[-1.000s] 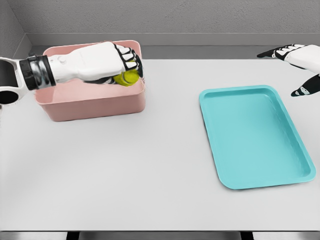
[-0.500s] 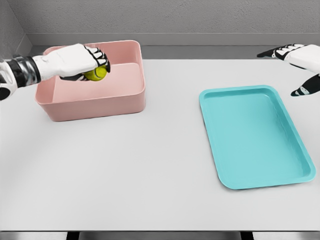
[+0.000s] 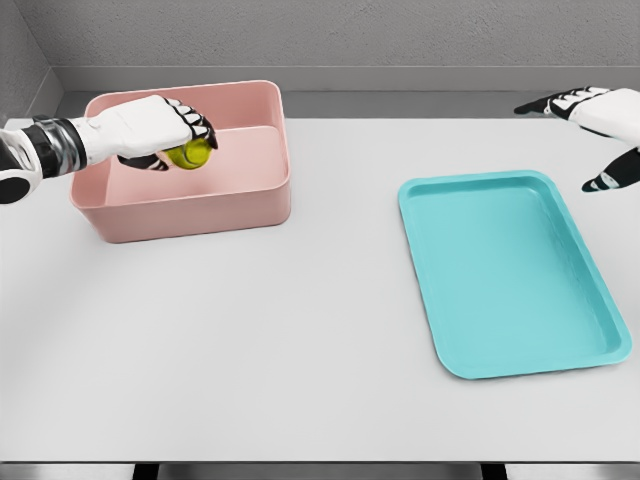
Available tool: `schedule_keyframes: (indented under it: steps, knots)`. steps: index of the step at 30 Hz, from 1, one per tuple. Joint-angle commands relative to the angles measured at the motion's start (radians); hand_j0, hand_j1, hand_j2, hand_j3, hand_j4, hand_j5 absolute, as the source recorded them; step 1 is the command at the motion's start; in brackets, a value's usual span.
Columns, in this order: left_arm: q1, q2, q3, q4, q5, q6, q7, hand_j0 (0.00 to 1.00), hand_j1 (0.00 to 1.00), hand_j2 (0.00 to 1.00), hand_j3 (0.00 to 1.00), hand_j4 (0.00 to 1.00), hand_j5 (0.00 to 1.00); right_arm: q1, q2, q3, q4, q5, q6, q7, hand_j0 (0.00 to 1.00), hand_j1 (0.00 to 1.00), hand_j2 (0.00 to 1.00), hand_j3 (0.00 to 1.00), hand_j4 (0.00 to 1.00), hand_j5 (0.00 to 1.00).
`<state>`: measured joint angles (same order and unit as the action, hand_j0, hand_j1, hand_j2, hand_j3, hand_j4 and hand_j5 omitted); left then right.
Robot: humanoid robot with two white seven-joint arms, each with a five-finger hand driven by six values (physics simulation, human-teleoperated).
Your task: Put the tennis from the blue tray into the pink basket with both arms
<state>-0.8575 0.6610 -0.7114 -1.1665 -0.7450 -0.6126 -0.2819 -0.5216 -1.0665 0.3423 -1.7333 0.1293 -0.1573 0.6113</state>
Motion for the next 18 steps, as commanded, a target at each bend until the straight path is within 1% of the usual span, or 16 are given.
schedule_keyframes:
  steps: [1,7,9,10,11,12,13,14,16,17,18]
  knots:
    - [0.000,0.000,0.001,0.002,0.003,0.002,0.000,1.00,1.00,1.00,1.00,1.00,1.00,0.002,-0.001,0.000,0.000,-0.002,0.001,0.000,1.00,1.00,1.00,1.00,1.00,1.00]
    - [-0.003,0.000,0.004,0.018,0.004,0.002,0.001,1.00,1.00,1.00,1.00,1.00,1.00,0.000,-0.001,0.000,0.000,-0.002,0.001,0.000,1.00,1.00,1.00,1.00,1.00,1.00]
    - [-0.008,0.003,0.010,0.018,0.016,0.002,0.004,1.00,1.00,1.00,1.00,1.00,1.00,0.000,-0.001,0.000,0.000,-0.002,0.001,0.000,1.00,1.00,1.00,1.00,1.00,1.00]
    - [-0.011,0.011,0.013,0.016,0.052,0.002,0.006,1.00,1.00,1.00,1.00,1.00,1.00,0.002,-0.001,0.000,0.000,-0.002,0.001,0.000,1.00,1.00,1.00,1.00,1.00,1.00]
    - [-0.006,0.012,0.012,0.016,0.136,0.002,0.004,1.00,1.00,1.00,1.00,1.00,1.00,0.000,-0.001,0.000,0.000,-0.002,0.001,0.000,1.00,1.00,1.00,1.00,1.00,1.00]
    - [-0.005,0.035,0.015,0.014,0.214,0.002,0.004,1.00,1.00,1.00,1.00,1.00,1.00,0.002,-0.001,0.000,0.000,-0.002,0.001,0.000,1.00,1.00,1.00,1.00,1.00,1.00]
    - [0.000,0.063,0.039,0.010,0.242,0.002,0.003,1.00,1.00,1.00,1.00,1.00,1.00,0.000,-0.001,0.000,0.000,-0.002,0.001,0.000,1.00,1.00,1.00,1.00,1.00,1.00]
    - [0.006,0.069,0.070,0.013,0.280,0.002,0.001,1.00,1.00,1.00,1.00,1.00,1.00,0.002,-0.001,0.000,0.000,-0.002,0.001,0.000,1.00,1.00,1.00,1.00,1.00,1.00]
    - [0.008,0.091,0.093,0.008,0.305,0.002,0.003,1.00,1.00,1.00,1.00,1.00,1.00,0.002,-0.001,0.000,0.000,-0.002,0.001,0.000,1.00,1.00,1.00,1.00,1.00,1.00]
    - [0.035,0.101,0.133,0.008,0.334,0.002,0.003,1.00,1.00,1.00,1.00,1.00,1.00,0.002,-0.001,0.001,0.000,-0.002,0.001,0.000,1.00,1.00,1.00,1.00,1.00,1.00]
    - [0.069,0.124,0.193,0.001,0.340,0.002,0.001,1.00,1.00,1.00,1.00,1.00,1.00,0.002,-0.001,0.001,0.000,-0.002,0.001,0.000,1.00,1.00,1.00,1.00,1.00,1.00]
